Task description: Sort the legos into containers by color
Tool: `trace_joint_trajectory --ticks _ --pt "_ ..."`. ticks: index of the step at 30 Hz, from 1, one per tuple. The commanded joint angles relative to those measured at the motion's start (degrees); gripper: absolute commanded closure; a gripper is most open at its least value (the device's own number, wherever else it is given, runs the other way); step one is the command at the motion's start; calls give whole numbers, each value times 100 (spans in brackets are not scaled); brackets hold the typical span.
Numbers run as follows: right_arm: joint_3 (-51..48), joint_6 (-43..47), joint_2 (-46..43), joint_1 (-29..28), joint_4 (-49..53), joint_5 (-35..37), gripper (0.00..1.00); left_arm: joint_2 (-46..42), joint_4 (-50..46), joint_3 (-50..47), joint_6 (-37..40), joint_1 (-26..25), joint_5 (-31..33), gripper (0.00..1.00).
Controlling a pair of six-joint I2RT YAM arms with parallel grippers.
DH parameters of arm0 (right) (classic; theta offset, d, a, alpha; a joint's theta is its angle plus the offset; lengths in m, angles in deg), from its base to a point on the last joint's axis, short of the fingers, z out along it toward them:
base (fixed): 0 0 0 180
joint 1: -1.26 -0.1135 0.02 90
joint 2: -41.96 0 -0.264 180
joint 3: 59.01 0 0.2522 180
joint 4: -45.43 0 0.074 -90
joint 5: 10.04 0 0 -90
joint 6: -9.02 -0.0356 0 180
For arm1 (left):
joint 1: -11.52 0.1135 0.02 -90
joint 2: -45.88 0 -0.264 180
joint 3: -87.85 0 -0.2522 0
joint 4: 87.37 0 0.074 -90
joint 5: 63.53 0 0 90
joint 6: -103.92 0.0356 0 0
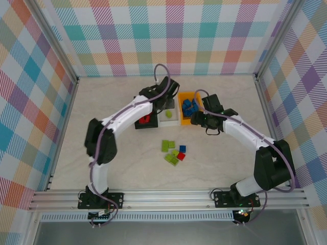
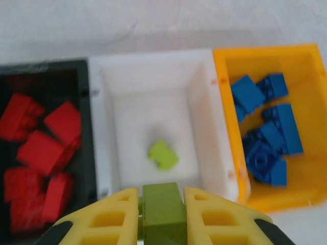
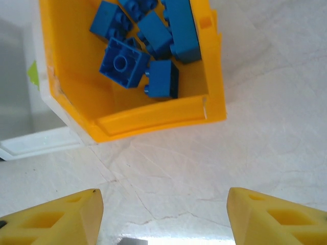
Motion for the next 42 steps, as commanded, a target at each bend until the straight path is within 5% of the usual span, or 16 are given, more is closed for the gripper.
trace_joint_trajectory --ticks 1,9,12,21,27,34,42 --pt "-175 -33 -310 15 -1 -163 34 779 -732 922 305 48 403 95" --pt "-692 -78 -773 -289 209 -474 34 2155 -1806 2844 317 166 694 92" --pt "-940 -86 -963 -544 206 -610 33 2240 -1904 2880 317 190 601 82" --pt "-1246 -602 -720 -1379 -74 -671 32 1345 -1481 2283 208 98 223 26" --pt "-1089 -711 -120 -1623 -430 -378 35 -264 -656 800 105 -227 -29 1" --pt "-836 -300 251 -2150 -585 -230 40 -2569 101 -2159 -399 -523 -51 0" --pt "-266 420 768 -2565 -206 35 52 -4641 -235 -4667 -1214 -487 360 0"
